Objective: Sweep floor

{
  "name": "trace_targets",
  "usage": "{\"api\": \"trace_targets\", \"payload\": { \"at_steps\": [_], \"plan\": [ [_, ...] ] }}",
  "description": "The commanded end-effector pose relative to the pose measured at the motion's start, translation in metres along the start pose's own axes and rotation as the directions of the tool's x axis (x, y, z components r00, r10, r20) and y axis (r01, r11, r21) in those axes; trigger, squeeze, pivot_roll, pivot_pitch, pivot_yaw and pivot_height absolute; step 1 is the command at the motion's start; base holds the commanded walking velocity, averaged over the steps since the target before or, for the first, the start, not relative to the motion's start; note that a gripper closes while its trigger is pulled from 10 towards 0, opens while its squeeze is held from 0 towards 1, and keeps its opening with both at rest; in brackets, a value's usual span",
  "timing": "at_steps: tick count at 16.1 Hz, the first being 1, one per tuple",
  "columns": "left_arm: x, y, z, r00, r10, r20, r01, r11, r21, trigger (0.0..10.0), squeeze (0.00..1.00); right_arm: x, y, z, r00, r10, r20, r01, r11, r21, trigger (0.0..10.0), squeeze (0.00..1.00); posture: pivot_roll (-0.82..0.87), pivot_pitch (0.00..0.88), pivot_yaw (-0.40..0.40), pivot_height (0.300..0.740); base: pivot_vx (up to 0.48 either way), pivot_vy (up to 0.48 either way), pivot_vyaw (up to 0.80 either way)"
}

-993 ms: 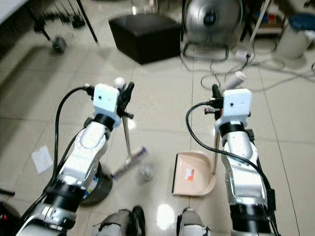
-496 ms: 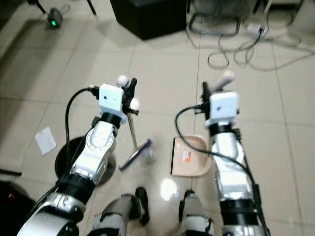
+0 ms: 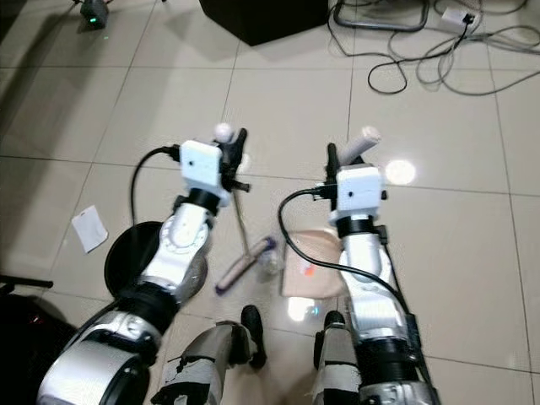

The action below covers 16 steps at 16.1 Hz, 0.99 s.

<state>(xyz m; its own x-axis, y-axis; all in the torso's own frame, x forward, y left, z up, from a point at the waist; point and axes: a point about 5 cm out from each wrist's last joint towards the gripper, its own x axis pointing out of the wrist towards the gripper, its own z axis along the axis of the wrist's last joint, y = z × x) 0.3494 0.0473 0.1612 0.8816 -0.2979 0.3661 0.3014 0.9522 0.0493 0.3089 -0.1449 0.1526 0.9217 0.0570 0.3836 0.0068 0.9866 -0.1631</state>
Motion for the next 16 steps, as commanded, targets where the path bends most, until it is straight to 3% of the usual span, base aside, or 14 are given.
{"api": "trace_targets", "payload": {
  "at_steps": [1, 3, 6, 8, 11, 14, 16],
  "plan": [
    [-0.003, -0.003, -0.003, 1.000, 0.031, -0.008, -0.031, 0.997, -0.074, 10.0, 0.00, -0.001, 0.008, 0.000, 1.000, -0.003, 0.006, 0.002, 0.999, 0.038, 10.0, 0.00, 0.06, 0.425, 0.219, 0.740, 0.000, 0.000, 0.00],
    [0.001, -0.009, 0.004, 0.999, 0.044, 0.024, -0.041, 0.995, -0.096, 10.0, 0.00, 0.000, 0.009, -0.002, 1.000, -0.017, -0.007, 0.017, 0.998, 0.052, 10.0, 0.00, 0.07, 0.424, 0.224, 0.740, 0.000, 0.000, 0.00],
    [0.024, -0.021, 0.040, 0.979, 0.180, 0.096, -0.144, 0.943, -0.299, 10.0, 0.00, 0.003, 0.009, -0.009, 0.998, -0.037, -0.043, 0.040, 0.997, 0.061, 10.0, 0.00, 0.07, 0.381, 0.221, 0.740, 0.000, 0.000, 0.00],
    [0.031, -0.020, 0.053, 0.971, 0.210, 0.118, -0.156, 0.922, -0.353, 10.0, 0.00, 0.004, 0.006, -0.012, 0.998, -0.048, -0.049, 0.051, 0.997, 0.061, 10.0, 0.00, 0.07, 0.368, 0.216, 0.740, 0.000, 0.000, 0.00],
    [0.040, -0.004, 0.072, 0.949, 0.276, 0.151, -0.199, 0.899, -0.390, 10.0, 0.00, 0.006, 0.000, -0.015, 0.996, -0.071, -0.057, 0.074, 0.995, 0.062, 10.0, 0.00, 0.06, 0.333, 0.207, 0.740, 0.000, 0.000, 0.00],
    [0.045, -0.001, 0.077, 0.962, 0.247, 0.115, -0.174, 0.883, -0.436, 10.0, 0.00, 0.003, 0.000, -0.016, 0.996, -0.065, -0.058, 0.069, 0.995, 0.066, 10.0, 0.00, 0.05, 0.293, 0.203, 0.740, 0.000, 0.000, 0.00],
    [0.050, -0.006, 0.079, 0.981, 0.186, 0.060, -0.126, 0.837, -0.532, 10.0, 0.00, 0.000, -0.004, -0.018, 0.996, -0.065, -0.065, 0.069, 0.995, 0.066, 10.0, 0.00, 0.03, 0.259, 0.199, 0.740, 0.000, 0.000, 0.00]
  ]
}}
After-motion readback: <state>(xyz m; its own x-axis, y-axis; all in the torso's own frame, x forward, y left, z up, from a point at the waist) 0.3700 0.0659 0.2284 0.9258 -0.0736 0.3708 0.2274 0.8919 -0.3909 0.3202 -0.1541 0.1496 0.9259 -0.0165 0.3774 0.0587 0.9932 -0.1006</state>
